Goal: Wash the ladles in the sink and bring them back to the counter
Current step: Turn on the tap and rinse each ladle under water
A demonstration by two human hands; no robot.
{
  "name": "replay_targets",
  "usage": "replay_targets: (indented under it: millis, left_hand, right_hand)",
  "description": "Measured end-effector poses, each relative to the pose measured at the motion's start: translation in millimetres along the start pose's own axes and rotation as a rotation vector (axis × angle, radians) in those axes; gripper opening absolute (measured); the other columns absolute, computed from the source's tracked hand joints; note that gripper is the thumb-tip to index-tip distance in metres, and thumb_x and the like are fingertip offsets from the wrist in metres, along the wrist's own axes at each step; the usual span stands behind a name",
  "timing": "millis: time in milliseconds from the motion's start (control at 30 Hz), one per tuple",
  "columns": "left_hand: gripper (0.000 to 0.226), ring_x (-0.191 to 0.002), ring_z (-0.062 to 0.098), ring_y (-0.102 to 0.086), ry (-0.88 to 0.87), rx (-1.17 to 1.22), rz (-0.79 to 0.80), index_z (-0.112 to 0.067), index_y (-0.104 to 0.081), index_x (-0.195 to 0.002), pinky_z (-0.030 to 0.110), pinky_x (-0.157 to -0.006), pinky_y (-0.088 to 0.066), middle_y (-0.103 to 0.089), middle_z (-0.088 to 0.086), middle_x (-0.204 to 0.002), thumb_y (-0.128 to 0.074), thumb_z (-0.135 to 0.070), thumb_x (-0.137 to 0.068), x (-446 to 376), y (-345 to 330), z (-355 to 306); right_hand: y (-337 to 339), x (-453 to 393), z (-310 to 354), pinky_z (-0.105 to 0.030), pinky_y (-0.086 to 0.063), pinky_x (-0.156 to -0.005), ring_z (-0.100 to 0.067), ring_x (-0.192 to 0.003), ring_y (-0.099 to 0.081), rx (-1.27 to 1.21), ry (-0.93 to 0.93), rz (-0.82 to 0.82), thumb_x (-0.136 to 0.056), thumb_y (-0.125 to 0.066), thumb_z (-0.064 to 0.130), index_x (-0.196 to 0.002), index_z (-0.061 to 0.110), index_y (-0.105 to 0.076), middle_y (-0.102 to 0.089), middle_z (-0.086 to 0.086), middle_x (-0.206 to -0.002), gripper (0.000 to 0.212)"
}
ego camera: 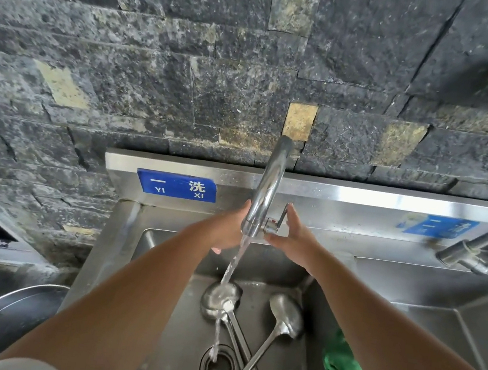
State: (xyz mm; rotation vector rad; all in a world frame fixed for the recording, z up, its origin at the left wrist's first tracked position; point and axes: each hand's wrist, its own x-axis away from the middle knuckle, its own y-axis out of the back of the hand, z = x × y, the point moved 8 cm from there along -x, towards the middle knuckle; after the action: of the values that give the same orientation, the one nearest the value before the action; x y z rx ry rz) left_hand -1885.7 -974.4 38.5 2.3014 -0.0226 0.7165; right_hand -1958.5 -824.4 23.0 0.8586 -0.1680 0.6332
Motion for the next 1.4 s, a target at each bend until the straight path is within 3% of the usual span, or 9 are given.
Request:
replay_targets:
  millis: [100,267,400,500,967,1067,1167,1300,1400]
  left_hand:
    - [0.07,-0.114,0.031,-0.058,-0.064,-0.036,0.032,-0.012,-0.016,-0.156,0.047,-0.095,-0.053,-0.046,0.021,-0.142,-0.054,-0.008,-0.097,4.2,-3.6,-8.6]
    - [0.069,-0.108,0.029,-0.061,-0.048,-0.081,0.054,-0.026,-0.019,-0.154,0.047,-0.091,-0.055,-0.04,0.014,-0.149,-0.054,-0.015,-0.096,5.6,-3.7,-11.5]
    - [0.065,-0.11,0.029,-0.057,-0.033,-0.056,0.07,-0.019,-0.022,-0.154,0.046,-0.091,-0.055,-0.032,0.018,-0.154,-0.054,-0.014,-0.098,5.5,-5.6,-11.1]
    - [0.064,-0.125,0.032,-0.053,-0.03,-0.088,0.072,-0.016,-0.02,-0.155,0.043,-0.091,-0.055,-0.031,0.016,-0.156,-0.052,-0.012,-0.1,3.4,-5.9,-8.4]
    - [0.073,-0.114,0.027,-0.055,0.009,-0.018,0.08,-0.031,-0.012,-0.156,0.045,-0.09,-0.057,-0.039,0.013,-0.151,-0.053,-0.014,-0.097,12.1,-12.3,-5.4]
    - [0.085,-0.112,0.023,-0.053,-0.076,0.038,0.08,-0.035,0.001,-0.156,0.034,-0.083,-0.053,-0.044,0.006,-0.134,-0.053,-0.007,-0.096,18.2,-17.0,-9.8]
    - [0.079,-0.118,0.02,-0.054,-0.155,-0.042,-0.032,-0.027,-0.013,-0.157,0.022,-0.08,-0.043,-0.038,0.003,-0.152,-0.055,-0.01,-0.093,23.1,-23.0,-3.2]
    - [0.074,-0.067,0.009,-0.058,-0.083,0.019,0.048,-0.03,-0.023,-0.155,0.021,-0.061,-0.047,-0.056,0.013,-0.138,-0.051,-0.011,-0.09,25.8,-68.0,42.9]
    - [0.067,-0.104,0.017,-0.062,-0.066,-0.001,0.067,-0.026,-0.026,-0.155,0.025,-0.081,-0.047,-0.052,0.006,-0.141,-0.053,-0.023,-0.094,34.2,-97.1,69.3]
  right_hand:
    - [2.7,2.6,2.0,-0.035,-0.039,-0.089,-0.033,-0.136,-0.038,-0.016,0.002,0.022,-0.087,-0.068,0.043,-0.156,0.031,0.001,-0.024,-0.009,-0.16,0.098]
    - [8.3,2.3,1.3,-0.038,-0.043,-0.09,-0.031,-0.13,-0.044,0.034,0.01,0.051,-0.085,-0.068,0.045,-0.156,0.032,-0.005,-0.033,-0.01,-0.155,0.096]
    - [5.0,3.3,1.6,-0.034,-0.046,-0.086,-0.028,-0.125,-0.048,0.042,0.012,0.081,-0.085,-0.07,0.04,-0.156,0.03,0.001,-0.033,-0.007,-0.155,0.1]
    - [0.7,3.6,-1.3,-0.033,-0.046,-0.091,-0.029,-0.132,-0.043,0.051,0.018,0.122,-0.085,-0.072,0.032,-0.155,0.029,0.011,-0.027,-0.007,-0.159,0.108]
    - [0.1,13.8,-8.4,-0.035,-0.037,-0.107,-0.021,-0.147,-0.024,-0.035,0.059,0.139,-0.089,-0.069,0.02,-0.155,0.035,0.008,-0.017,0.004,-0.162,0.102]
    - [-3.1,32.7,-15.1,-0.033,-0.038,-0.107,-0.016,-0.14,-0.036,-0.036,0.08,0.188,-0.088,-0.069,0.026,-0.154,0.04,-0.001,-0.028,0.014,-0.157,0.096]
    - [-9.9,56.9,-31.4,-0.034,-0.039,-0.105,-0.016,-0.133,-0.044,0.163,0.111,0.178,-0.086,-0.065,0.044,-0.153,0.042,-0.011,-0.039,0.014,-0.148,0.086]
    - [-7.0,80.0,-91.7,-0.045,-0.027,-0.115,-0.016,-0.147,-0.021,0.506,0.036,0.057,-0.081,-0.053,0.065,-0.153,0.037,-0.019,-0.021,0.012,-0.16,0.084]
    - [-4.5,99.9,-141.0,-0.049,-0.018,-0.118,-0.017,-0.151,-0.004,0.557,-0.102,-0.03,-0.079,-0.045,0.075,-0.152,0.041,-0.019,-0.014,0.011,-0.163,0.085]
